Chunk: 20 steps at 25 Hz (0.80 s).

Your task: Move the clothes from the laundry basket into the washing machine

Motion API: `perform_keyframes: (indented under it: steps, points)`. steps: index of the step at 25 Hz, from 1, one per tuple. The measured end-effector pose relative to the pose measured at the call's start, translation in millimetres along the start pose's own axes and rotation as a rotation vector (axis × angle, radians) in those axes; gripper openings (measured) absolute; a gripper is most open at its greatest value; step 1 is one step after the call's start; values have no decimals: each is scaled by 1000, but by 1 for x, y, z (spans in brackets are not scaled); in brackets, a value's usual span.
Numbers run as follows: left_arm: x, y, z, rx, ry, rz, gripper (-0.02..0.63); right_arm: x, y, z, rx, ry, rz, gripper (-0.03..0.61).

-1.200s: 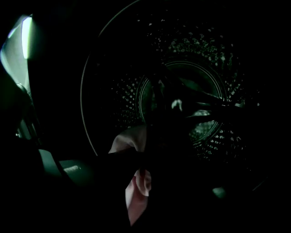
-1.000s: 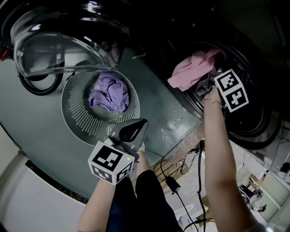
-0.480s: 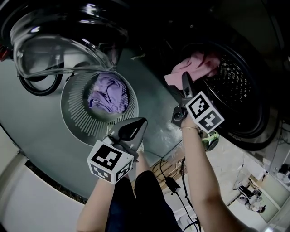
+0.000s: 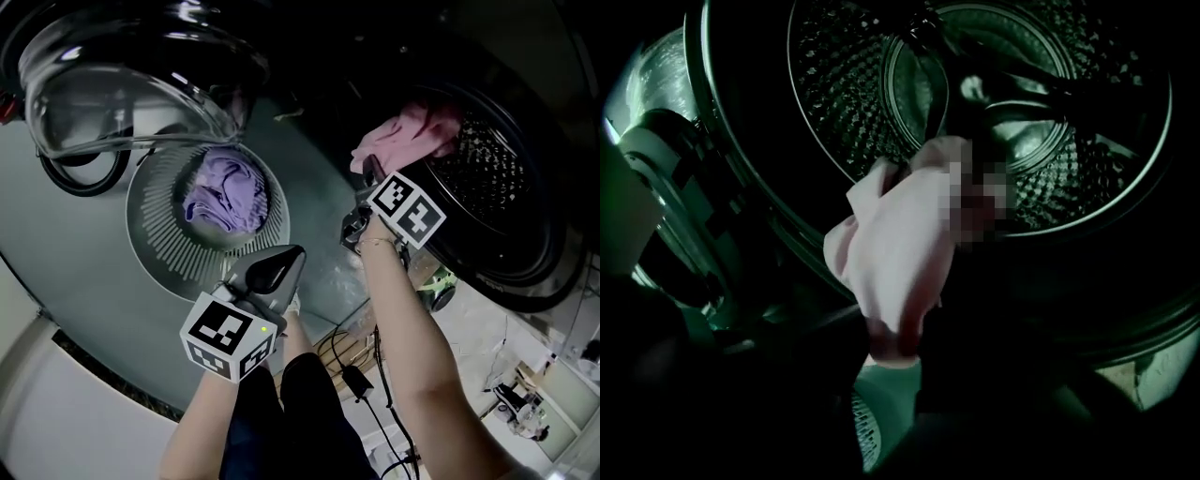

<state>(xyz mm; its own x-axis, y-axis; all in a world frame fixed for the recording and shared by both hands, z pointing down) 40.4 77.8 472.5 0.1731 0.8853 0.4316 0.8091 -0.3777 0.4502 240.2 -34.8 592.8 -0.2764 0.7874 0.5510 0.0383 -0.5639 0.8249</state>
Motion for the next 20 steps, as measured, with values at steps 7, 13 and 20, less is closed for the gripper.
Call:
perform_keyframes:
  steps: [7,13,20]
  points:
    - [0,-2,0,2,-4,6,6,-46,-30,0,-55,-128,225,67]
    - [-3,-6,1,3,2,11,6,-107,-38,26,52,-178,382,66]
    - [-5,-9,-4,-5,4,8,6,-150,-37,51,130,-50,460,197]
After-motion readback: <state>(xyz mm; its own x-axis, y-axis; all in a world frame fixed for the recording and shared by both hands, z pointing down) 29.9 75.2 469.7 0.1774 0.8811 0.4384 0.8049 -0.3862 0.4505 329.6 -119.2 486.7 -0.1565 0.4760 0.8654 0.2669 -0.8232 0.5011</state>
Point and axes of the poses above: the fingertips, and each gripper's own axes: y forward along the fingers, z to its right, x out of its underside, the point moved 2 cm from there along -y, backward along the fingers, and after that the axes turned 12 degrees about -y, right-handed, at the moved point
